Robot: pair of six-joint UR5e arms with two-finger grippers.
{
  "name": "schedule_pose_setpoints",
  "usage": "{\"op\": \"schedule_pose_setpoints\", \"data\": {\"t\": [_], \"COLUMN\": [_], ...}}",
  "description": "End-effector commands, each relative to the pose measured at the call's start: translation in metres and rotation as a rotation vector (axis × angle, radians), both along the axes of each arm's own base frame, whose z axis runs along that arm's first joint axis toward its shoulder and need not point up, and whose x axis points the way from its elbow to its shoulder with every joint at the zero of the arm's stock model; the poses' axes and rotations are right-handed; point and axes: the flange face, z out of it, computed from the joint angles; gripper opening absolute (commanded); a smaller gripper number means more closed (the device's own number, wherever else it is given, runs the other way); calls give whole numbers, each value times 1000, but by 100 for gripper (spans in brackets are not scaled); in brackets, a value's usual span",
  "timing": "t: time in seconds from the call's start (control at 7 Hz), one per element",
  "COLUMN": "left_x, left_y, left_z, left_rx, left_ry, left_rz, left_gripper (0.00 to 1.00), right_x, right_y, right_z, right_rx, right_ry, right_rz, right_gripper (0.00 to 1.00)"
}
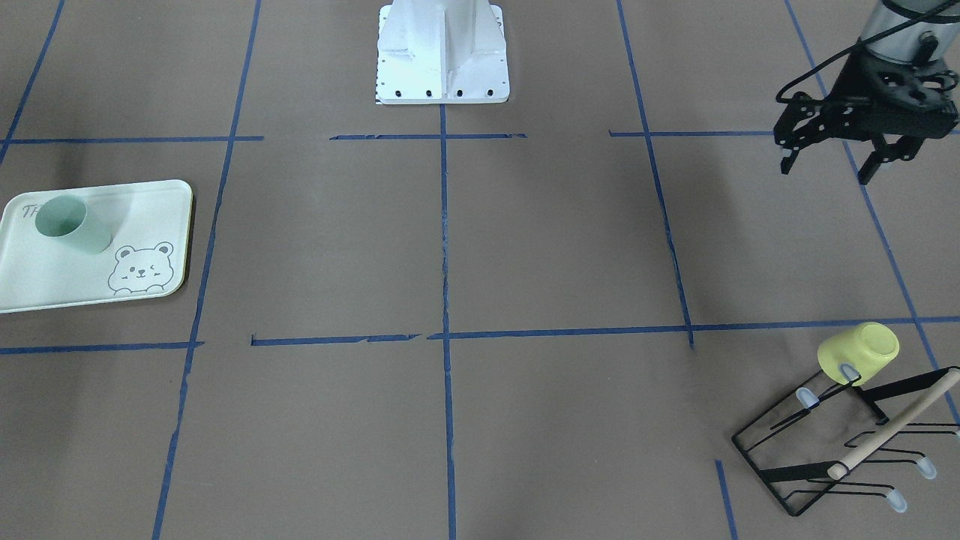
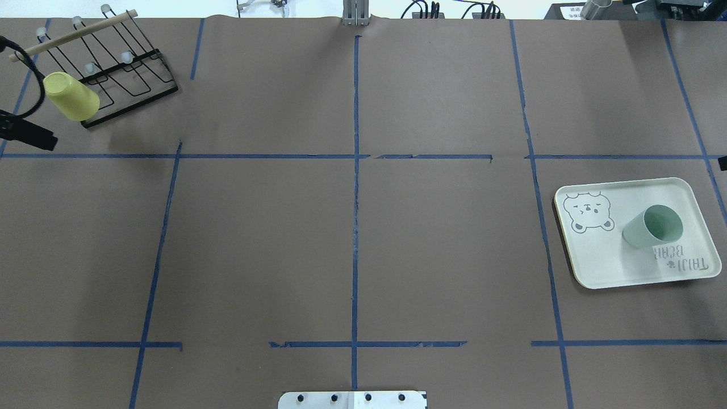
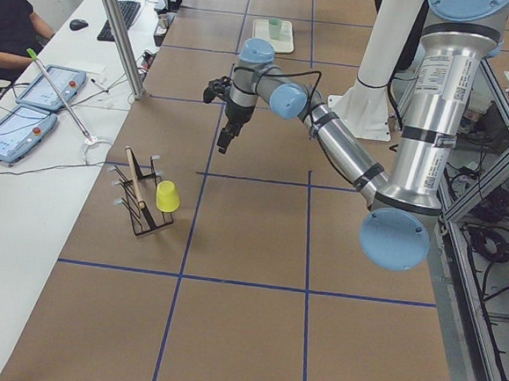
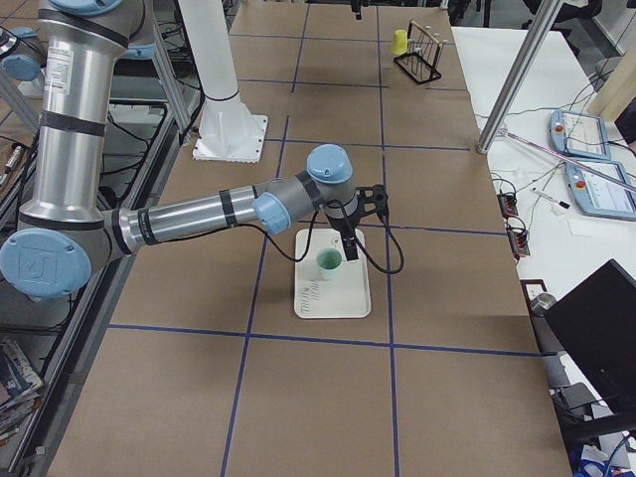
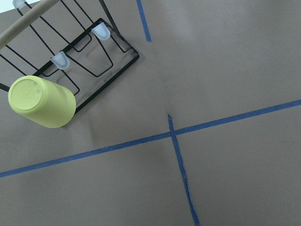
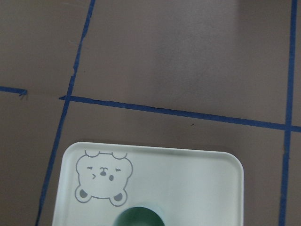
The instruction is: Left arm grabs green cup and hands to right arm on tray
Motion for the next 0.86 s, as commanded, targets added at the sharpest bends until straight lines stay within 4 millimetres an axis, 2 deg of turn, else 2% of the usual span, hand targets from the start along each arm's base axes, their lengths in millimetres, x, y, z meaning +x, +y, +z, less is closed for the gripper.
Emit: {"op": "schedule_pose_setpoints", "data": {"t": [0.0,0.14,0.29,0.43,0.57,0.71], "left_x": [-77,-120,-160,-169,-169,-169], "left_y": [-6,-17,-22,-20,-17,-16], "left_z": [59,102,143,157,160,164], "left_rx": [4,10,-50,-108,-171,-207], "left_ry": [-5,-20,44,76,77,78], "left_rz": [73,108,119,110,107,106], "left_gripper": [100,100,100,100,100,100], "right_x": [58,73,87,101,113,116], "right_y": [5,13,24,28,34,37], "right_z": [33,47,79,110,139,142], "right_rx": [-33,-66,-92,-82,-91,-80], "right_ry": [81,87,92,93,54,25], "right_rz": [-75,-72,-88,-130,-141,-147], "right_gripper": [100,100,100,100,100,100]}}
